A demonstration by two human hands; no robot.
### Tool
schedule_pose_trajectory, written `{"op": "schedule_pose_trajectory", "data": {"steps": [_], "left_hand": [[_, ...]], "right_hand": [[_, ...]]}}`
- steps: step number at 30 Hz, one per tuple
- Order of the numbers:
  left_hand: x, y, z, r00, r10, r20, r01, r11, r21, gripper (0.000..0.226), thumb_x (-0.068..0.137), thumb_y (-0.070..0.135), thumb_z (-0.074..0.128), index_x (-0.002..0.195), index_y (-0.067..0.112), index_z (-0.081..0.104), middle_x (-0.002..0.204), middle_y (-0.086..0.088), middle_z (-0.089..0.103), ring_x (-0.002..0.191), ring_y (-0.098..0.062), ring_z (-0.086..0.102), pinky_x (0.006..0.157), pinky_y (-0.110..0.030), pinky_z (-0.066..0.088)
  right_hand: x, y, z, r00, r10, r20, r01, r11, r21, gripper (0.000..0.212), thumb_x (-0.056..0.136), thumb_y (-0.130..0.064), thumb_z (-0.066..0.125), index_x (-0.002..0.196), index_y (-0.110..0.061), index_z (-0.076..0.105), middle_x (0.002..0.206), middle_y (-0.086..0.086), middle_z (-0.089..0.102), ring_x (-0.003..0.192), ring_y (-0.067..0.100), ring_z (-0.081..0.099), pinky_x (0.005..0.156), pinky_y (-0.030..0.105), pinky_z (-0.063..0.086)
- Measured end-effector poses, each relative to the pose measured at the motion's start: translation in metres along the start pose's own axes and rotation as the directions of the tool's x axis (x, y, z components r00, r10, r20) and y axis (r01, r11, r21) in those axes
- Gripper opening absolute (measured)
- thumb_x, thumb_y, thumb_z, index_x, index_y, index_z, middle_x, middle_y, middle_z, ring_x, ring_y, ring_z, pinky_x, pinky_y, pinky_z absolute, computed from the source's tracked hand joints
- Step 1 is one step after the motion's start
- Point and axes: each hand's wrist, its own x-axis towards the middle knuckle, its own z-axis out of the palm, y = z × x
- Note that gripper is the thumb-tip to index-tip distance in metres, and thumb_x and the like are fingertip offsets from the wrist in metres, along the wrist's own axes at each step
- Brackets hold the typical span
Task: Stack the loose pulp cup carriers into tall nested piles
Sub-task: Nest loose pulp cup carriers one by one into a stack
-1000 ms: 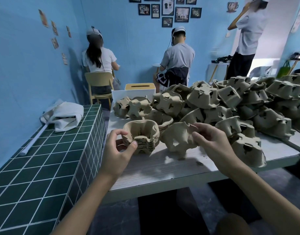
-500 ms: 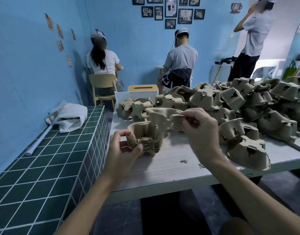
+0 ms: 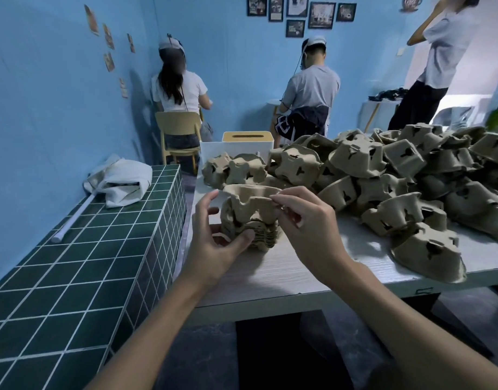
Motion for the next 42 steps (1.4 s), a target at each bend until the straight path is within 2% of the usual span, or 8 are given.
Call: {"op": "schedule_pose_trajectory", "data": {"steps": [6, 8, 10, 13, 18, 24, 27, 42], "left_hand": [[0.001, -0.003, -0.002, 1.0, 0.001, 0.017, -0.002, 0.997, 0.071, 0.069, 0.073, 0.061, 0.07, 0.133, 0.051, 0.039, 0.14, -0.002, 0.041, 0.123, -0.018, 0.055, 0.097, -0.037, 0.054], [0.001, -0.002, -0.001, 1.0, -0.003, 0.006, 0.002, 0.994, 0.108, 0.058, 0.075, 0.061, 0.066, 0.128, 0.048, 0.048, 0.137, 0.002, 0.043, 0.116, 0.002, 0.053, 0.095, -0.022, 0.051], [0.0, -0.002, 0.0, 1.0, -0.007, -0.021, 0.01, 0.991, 0.13, 0.052, 0.074, 0.064, 0.062, 0.119, 0.04, 0.057, 0.131, 0.002, 0.046, 0.107, 0.002, 0.057, 0.096, -0.026, 0.051], [0.001, -0.005, 0.001, 0.998, -0.015, -0.053, 0.022, 0.991, 0.134, 0.045, 0.077, 0.058, 0.067, 0.111, 0.029, 0.064, 0.124, -0.001, 0.05, 0.103, -0.008, 0.061, 0.098, -0.035, 0.052], [0.002, -0.002, 0.002, 0.997, 0.007, -0.071, 0.004, 0.989, 0.147, 0.037, 0.083, 0.046, 0.07, 0.111, 0.023, 0.065, 0.121, -0.004, 0.054, 0.098, -0.003, 0.061, 0.097, -0.034, 0.052], [0.002, -0.003, 0.001, 0.997, -0.009, -0.073, 0.019, 0.989, 0.148, 0.036, 0.081, 0.049, 0.067, 0.11, 0.029, 0.064, 0.12, 0.0, 0.055, 0.104, -0.009, 0.061, 0.096, -0.036, 0.052], [0.003, -0.003, 0.001, 0.997, -0.009, -0.082, 0.021, 0.991, 0.135, 0.034, 0.081, 0.047, 0.067, 0.109, 0.028, 0.064, 0.119, 0.0, 0.055, 0.103, -0.01, 0.062, 0.095, -0.039, 0.053], [0.006, -0.003, 0.001, 0.996, -0.015, -0.083, 0.023, 0.995, 0.099, 0.032, 0.081, 0.045, 0.068, 0.109, 0.028, 0.064, 0.12, 0.0, 0.056, 0.102, -0.004, 0.062, 0.093, -0.035, 0.055]], "right_hand": [[0.001, 0.003, -0.001, 0.993, -0.07, 0.095, 0.075, 0.996, -0.049, 0.016, 0.087, -0.02, 0.073, 0.101, -0.013, 0.077, 0.102, -0.006, 0.065, 0.091, 0.016, 0.06, 0.079, 0.027, 0.047], [-0.003, 0.006, -0.003, 0.989, -0.018, 0.149, 0.027, 0.998, -0.058, 0.016, 0.087, -0.027, 0.07, 0.097, -0.018, 0.078, 0.105, -0.007, 0.063, 0.096, 0.017, 0.057, 0.085, 0.031, 0.046], [-0.007, 0.009, -0.004, 0.978, 0.027, 0.209, -0.018, 0.999, -0.044, 0.014, 0.09, -0.026, 0.068, 0.097, -0.019, 0.078, 0.107, -0.007, 0.061, 0.1, 0.011, 0.055, 0.089, 0.024, 0.042], [-0.001, 0.015, -0.007, 0.977, 0.158, 0.143, -0.161, 0.987, 0.006, 0.013, 0.092, -0.015, 0.068, 0.102, -0.012, 0.074, 0.108, -0.002, 0.061, 0.088, -0.003, 0.056, 0.078, 0.008, 0.04], [0.026, 0.034, -0.004, 0.911, 0.409, 0.059, -0.41, 0.912, 0.005, 0.033, 0.097, -0.023, 0.059, 0.129, -0.013, 0.057, 0.124, 0.002, 0.048, 0.087, 0.004, 0.057, 0.077, 0.008, 0.045], [0.068, 0.051, 0.01, 0.828, 0.558, -0.052, -0.553, 0.829, 0.088, 0.047, 0.096, -0.023, 0.057, 0.141, -0.018, 0.042, 0.132, 0.005, 0.034, 0.087, 0.008, 0.06, 0.093, 0.039, 0.054], [0.082, 0.061, 0.013, 0.772, 0.628, -0.096, -0.621, 0.778, 0.095, 0.054, 0.095, -0.023, 0.056, 0.146, -0.023, 0.037, 0.145, 0.012, 0.032, 0.118, 0.022, 0.052, 0.108, 0.042, 0.042], [0.084, 0.077, 0.026, 0.791, 0.595, -0.141, -0.58, 0.803, 0.136, 0.072, 0.087, -0.01, 0.067, 0.15, -0.015, 0.033, 0.12, -0.004, 0.053, 0.115, 0.019, 0.055, 0.103, 0.039, 0.047]]}}
